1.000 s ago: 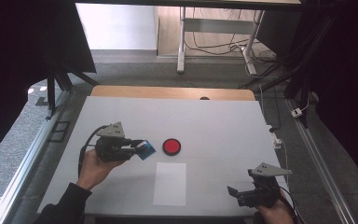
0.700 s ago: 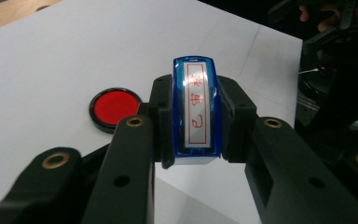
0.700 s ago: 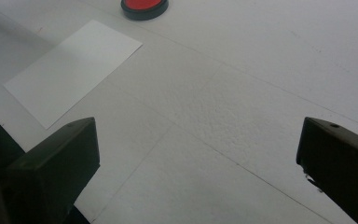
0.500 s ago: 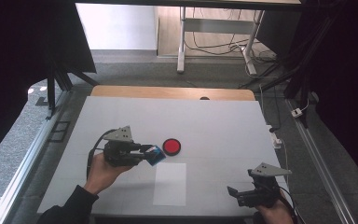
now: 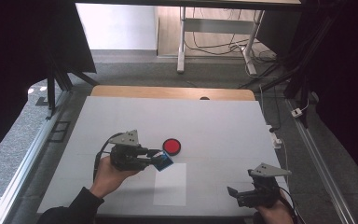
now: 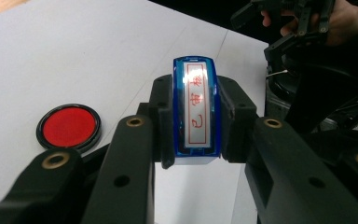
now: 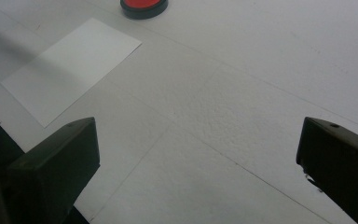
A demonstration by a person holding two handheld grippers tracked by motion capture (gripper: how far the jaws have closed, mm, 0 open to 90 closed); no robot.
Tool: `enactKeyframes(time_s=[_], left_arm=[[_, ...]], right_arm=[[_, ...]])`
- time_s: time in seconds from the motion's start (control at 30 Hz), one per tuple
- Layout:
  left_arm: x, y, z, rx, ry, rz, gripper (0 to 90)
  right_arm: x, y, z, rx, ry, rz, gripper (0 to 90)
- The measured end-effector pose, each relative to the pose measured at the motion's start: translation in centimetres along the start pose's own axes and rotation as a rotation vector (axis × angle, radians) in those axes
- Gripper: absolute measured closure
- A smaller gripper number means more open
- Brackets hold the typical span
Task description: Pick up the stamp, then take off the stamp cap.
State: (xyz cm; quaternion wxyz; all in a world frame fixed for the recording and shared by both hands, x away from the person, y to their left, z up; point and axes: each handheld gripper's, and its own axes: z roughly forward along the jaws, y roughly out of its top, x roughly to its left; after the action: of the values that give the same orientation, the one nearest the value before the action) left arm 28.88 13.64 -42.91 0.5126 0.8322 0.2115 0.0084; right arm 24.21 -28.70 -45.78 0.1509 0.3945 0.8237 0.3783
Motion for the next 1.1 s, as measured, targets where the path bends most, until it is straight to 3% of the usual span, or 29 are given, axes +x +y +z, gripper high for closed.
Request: enactKeyframes(time_s=[0.43, 0.63, 0.8, 0.93, 1.1], left_arm=[[0.0, -0.2, -0.1, -0.001, -0.008, 0.006, 69.9], [0.1, -0.4, 0.0, -0.002, -0.021, 0.006, 69.9], [0.2, -0.4, -0.2, -0.007, -0.030, 0.009, 69.9], [0.2, -0.5, -0.1, -0.008, -0.033, 0.015, 69.9], [0.1, -0.4, -0.1, -0.007, -0.041, 0.026, 69.9]], right_arm=[[0.4, 0.4, -0.3, -0.022, 0.019, -0.033, 0.0], [1.2, 1.3, -0.3, -0.056, 0.085, -0.058, 0.0], [1.8, 1.7, 0.1, -0.049, 0.108, -0.087, 0.0], [2.3, 2.1, 0.8, -0.072, 0.189, -0.088, 0.0], [2.8, 2.9, 1.5, -0.085, 0.243, -0.096, 0.0]])
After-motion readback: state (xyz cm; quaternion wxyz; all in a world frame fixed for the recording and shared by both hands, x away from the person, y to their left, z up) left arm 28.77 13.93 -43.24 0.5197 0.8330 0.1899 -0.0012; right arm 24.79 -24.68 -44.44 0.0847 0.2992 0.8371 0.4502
